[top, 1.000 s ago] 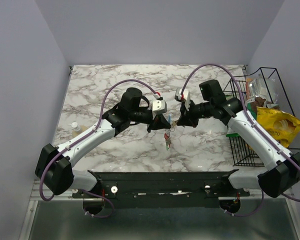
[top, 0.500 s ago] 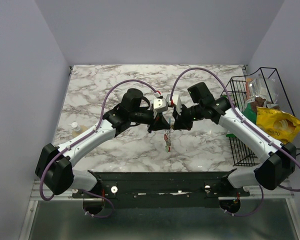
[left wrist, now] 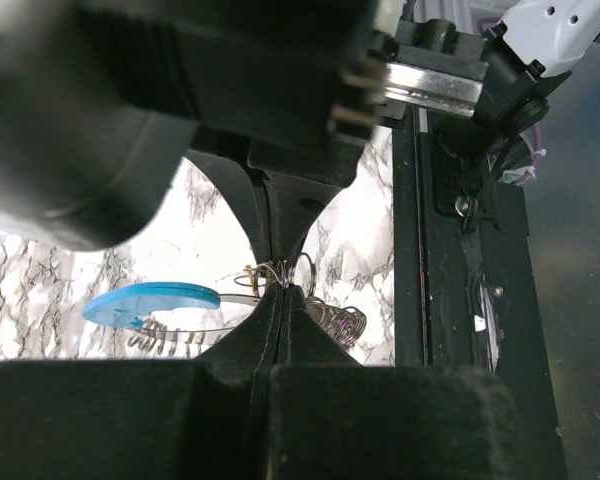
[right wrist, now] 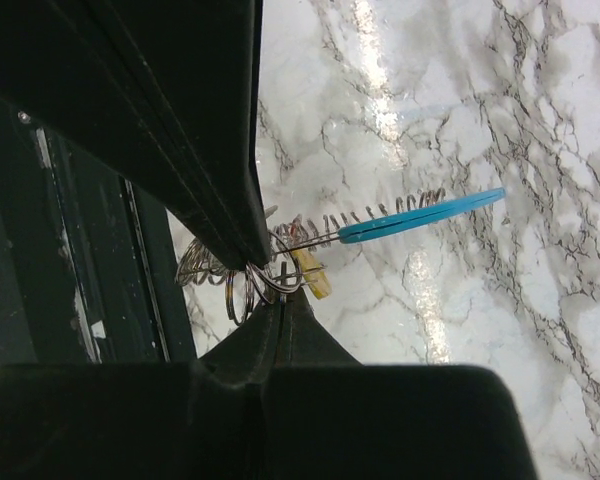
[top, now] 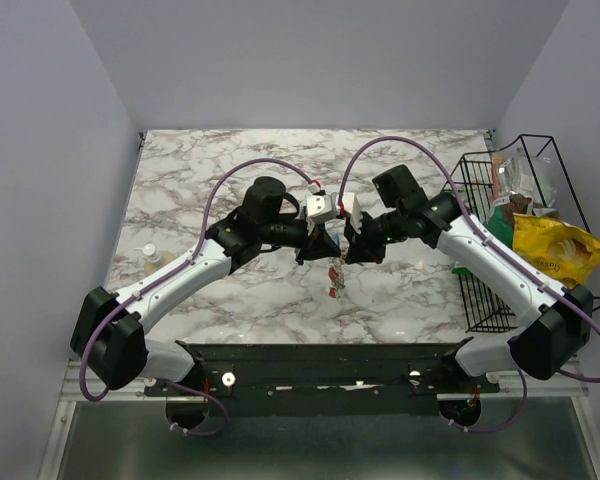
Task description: Remove the keys from the keyring
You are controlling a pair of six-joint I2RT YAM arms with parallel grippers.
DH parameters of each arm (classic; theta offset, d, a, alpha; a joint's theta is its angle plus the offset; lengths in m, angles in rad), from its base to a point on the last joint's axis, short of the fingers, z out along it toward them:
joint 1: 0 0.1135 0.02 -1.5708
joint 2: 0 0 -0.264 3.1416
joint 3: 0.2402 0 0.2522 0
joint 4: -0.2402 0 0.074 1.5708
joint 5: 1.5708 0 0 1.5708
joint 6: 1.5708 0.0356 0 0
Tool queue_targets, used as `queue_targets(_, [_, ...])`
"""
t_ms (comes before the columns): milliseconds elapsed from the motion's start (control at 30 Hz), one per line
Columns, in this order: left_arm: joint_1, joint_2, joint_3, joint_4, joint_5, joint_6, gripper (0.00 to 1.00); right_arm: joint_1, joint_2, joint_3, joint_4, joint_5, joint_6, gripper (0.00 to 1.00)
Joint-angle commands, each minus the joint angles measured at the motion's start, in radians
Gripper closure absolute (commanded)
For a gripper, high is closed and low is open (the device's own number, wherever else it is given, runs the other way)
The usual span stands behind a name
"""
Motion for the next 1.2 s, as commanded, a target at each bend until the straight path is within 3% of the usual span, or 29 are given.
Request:
queue_targets(0, [-0.01,0.01,0.01,0.036,0.016,-0.008,1.0,0.036,-0.008,0.037,-0.012,-0.017,-0.04,0.99])
queue_targets(100, [-0.014,0.011,0.012,0.022,0.052,-0.006,1.0,0.038,-0.021,0.02,0.044,0.093,-0.015,0.99])
queue_targets(367, [-0.014,-0.004,0.007,0.007,0.058,0.006,1.0,0.038,-0.051,0.015,0.064,0.19,-0.023,0.99])
queue_targets(567, [-0.014,-0.024,-0.005,0.008,0.027,0.012,1.0,0.038,-0.074,0.007,0.018,0.155,-0.054,0.99])
queue_targets(967, [-0.014,-0.036,-0.016,0.002,0.024,0.021,1.0,0.036,-0.096,0.003,0.044,0.239,-0.051,0.99])
queue_targets(1167, [-0.014,-0.038,-0.016,0.004,0.021,0.023,1.0,0.038,-0.081,-0.002,0.004,0.141,-0.069,0.99])
